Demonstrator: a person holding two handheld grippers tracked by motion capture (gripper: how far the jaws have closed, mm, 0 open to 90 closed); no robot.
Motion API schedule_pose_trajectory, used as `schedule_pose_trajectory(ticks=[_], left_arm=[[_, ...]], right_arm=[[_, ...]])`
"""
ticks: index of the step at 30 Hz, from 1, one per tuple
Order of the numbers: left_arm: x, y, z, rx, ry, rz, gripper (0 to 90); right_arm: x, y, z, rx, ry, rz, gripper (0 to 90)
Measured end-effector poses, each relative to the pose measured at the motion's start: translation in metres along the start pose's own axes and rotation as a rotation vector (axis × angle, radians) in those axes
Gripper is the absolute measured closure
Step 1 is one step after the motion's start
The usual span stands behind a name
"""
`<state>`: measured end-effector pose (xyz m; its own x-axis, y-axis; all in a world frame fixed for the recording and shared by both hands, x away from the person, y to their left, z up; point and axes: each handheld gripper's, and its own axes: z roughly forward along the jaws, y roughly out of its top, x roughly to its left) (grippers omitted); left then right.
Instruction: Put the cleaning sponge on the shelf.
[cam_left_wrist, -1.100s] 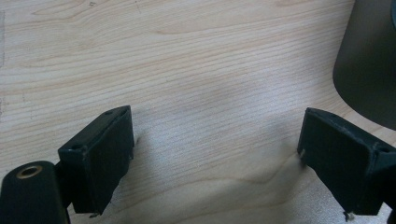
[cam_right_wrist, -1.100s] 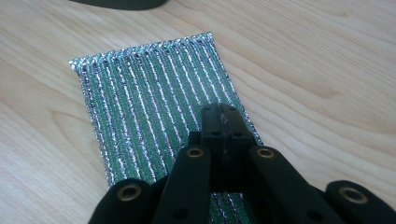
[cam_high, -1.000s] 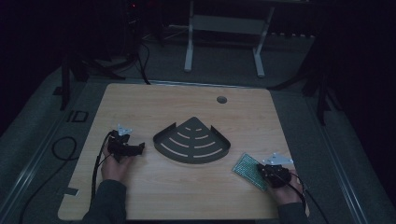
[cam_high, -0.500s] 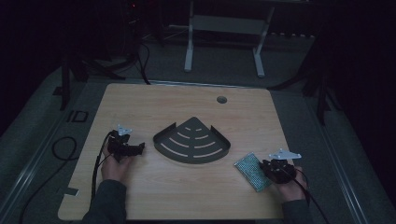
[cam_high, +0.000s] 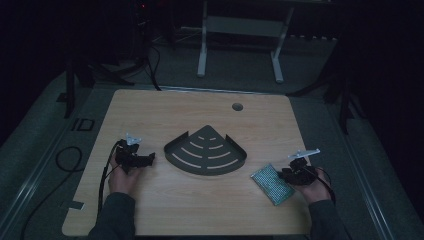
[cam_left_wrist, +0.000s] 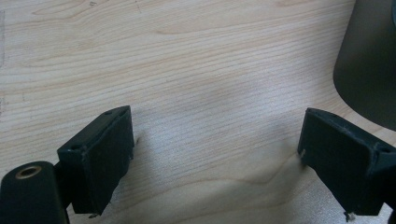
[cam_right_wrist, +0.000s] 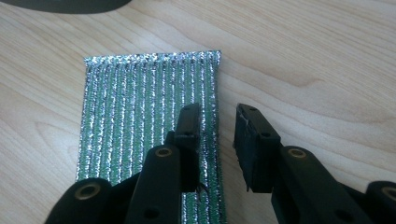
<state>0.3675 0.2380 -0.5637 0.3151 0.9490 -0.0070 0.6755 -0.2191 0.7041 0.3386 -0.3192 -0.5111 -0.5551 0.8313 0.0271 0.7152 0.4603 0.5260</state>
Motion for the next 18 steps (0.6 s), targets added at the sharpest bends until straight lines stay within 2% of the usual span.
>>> schedule_pose_trajectory(ticks=[2,4,14,16,18], left_arm=[[0.0,0.0,0.0,0.0,0.0,0.0,11.2],[0.0,0.0,0.0,0.0,0.0,0.0,11.2],[0.0,0.0,0.0,0.0,0.001,-0.001,11.1],[0.0,0.0,0.0,0.0,0.001,-0.001,11.1],[0.0,0.0,0.0,0.0,0.001,-0.001,11.1]], right_arm=[[-0.001,0.001,0.0,0.009,0.005,-0.003,70.9],[-0.003,0.002,0.002,0.047,0.025,-0.008,70.7],[-0.005,0.012,0.009,0.147,0.038,-0.028,71.6],[-0.008,0.015,0.01,0.185,0.053,0.001,71.5],[-0.009,0.017,0.012,0.202,0.059,0.007,71.8]])
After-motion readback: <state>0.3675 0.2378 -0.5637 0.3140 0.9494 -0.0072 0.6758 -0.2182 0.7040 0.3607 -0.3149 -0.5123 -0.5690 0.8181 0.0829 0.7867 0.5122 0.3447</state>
